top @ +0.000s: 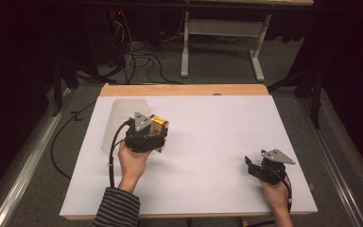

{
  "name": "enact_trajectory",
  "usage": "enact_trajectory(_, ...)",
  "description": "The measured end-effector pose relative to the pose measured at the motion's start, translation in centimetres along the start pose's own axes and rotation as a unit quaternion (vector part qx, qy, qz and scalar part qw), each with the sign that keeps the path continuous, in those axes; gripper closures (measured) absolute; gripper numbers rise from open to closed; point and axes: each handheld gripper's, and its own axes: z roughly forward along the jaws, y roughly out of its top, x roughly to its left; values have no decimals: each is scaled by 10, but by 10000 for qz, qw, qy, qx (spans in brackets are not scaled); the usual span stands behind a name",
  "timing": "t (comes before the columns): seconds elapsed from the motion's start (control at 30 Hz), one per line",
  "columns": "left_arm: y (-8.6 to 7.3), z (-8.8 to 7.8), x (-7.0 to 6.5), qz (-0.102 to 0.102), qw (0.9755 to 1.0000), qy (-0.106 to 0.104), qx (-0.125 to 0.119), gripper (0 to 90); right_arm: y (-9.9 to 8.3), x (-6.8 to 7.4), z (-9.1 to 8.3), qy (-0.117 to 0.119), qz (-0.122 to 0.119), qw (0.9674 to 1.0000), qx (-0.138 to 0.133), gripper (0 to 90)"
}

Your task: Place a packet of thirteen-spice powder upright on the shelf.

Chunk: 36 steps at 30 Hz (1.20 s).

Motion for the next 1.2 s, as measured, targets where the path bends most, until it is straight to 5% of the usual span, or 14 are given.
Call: enact_trajectory(1.2, -26, -18, 44, -418, 9956, 834, -57, 328, 0, 0, 0, 14, -3, 10000, 33, 306)
